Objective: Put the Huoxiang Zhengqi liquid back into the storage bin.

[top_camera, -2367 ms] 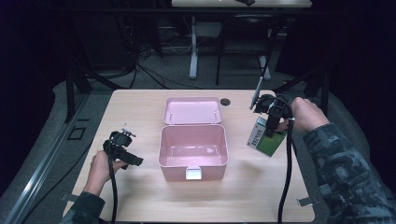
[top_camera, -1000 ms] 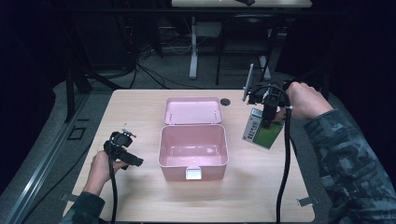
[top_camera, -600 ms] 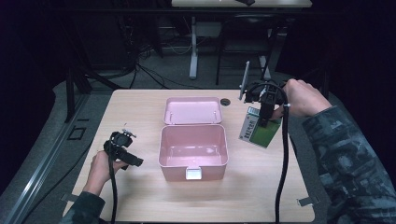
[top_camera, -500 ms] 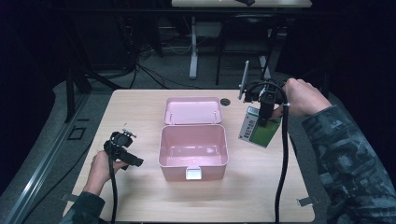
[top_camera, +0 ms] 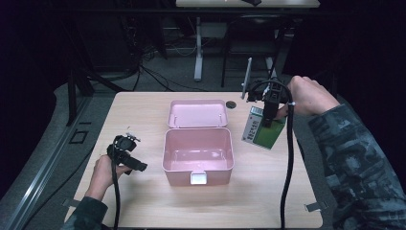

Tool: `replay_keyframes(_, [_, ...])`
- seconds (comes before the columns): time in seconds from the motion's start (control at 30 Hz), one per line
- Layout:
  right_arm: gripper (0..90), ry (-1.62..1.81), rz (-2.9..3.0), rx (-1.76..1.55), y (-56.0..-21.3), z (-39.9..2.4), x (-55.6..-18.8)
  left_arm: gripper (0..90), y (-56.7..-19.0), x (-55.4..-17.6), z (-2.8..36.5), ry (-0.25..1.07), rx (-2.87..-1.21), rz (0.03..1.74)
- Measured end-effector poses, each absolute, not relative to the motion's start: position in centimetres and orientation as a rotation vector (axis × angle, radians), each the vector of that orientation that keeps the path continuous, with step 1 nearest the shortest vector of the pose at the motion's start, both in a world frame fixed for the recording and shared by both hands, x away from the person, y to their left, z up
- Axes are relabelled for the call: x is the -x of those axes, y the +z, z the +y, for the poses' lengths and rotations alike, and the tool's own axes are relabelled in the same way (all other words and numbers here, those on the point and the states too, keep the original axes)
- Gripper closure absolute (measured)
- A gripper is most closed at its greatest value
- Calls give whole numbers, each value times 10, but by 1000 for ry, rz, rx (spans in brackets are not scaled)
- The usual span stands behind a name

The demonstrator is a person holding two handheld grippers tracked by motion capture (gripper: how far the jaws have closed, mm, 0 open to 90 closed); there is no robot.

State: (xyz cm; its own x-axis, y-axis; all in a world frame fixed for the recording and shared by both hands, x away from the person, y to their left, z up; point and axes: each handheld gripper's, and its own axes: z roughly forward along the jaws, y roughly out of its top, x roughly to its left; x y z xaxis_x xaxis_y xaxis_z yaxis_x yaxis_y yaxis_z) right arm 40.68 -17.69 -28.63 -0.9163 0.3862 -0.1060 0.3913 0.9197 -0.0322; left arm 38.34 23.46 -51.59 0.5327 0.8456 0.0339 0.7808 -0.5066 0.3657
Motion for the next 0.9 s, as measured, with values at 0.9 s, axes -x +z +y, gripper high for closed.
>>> replay_keyframes(0.9, [629,-62,2980,-491,-262,-148,-403,2,-517,-383,234,297,-2481,1337])
